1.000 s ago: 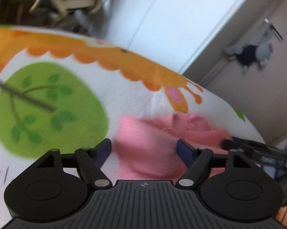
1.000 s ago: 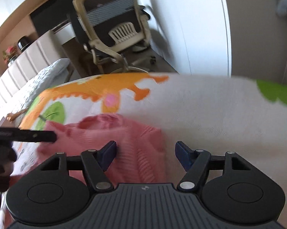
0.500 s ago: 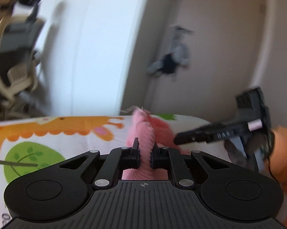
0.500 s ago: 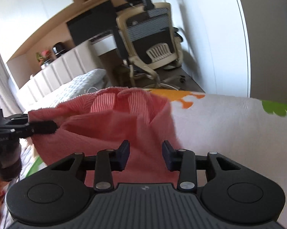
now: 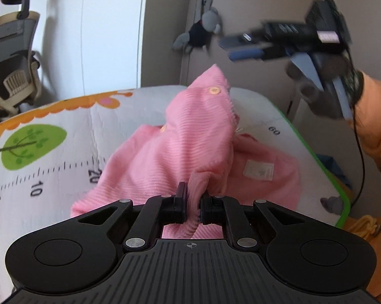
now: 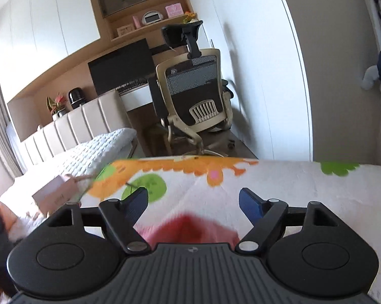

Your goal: Fold clothes

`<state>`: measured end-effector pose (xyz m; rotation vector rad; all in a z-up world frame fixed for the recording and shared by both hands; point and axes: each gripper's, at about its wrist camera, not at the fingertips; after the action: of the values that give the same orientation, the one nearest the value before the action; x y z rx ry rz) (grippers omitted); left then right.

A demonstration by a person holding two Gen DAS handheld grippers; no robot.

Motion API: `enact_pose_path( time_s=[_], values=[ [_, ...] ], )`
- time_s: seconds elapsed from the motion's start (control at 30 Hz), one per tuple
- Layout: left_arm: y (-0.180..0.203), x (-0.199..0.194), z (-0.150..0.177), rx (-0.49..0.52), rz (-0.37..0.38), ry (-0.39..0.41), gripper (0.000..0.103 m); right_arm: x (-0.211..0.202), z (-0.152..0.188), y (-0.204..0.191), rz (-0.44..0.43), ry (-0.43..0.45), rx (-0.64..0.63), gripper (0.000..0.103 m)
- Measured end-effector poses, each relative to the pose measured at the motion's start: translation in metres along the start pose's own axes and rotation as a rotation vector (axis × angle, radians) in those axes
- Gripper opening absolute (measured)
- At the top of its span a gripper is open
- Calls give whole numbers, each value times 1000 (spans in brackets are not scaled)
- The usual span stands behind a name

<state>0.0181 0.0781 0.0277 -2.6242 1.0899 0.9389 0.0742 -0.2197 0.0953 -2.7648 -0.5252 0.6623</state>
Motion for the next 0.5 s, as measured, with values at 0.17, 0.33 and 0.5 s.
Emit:
enact_pose_path(
  time_s=[0.17, 0.33, 0.5],
  values=[
    [-3, -6, 13, -4, -5, -52, 12, 36, 11, -9, -3, -130, -82, 79],
    [-27, -33, 24, -198, 90, -6, 43, 31, 77, -7, 68, -379, -116, 79],
    [-76, -35, 26, -539, 150, 34, 74, -3, 118, -8, 51, -489, -126, 79]
  ],
)
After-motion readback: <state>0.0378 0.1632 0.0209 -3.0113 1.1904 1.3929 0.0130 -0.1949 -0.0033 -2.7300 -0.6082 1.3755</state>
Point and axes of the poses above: each gripper's, at about its wrist camera, not at the fingertips, and x roughly the way its jaws point, y to its right, z to its underside, and after that the axes turned 1 degree about -z, right-handed
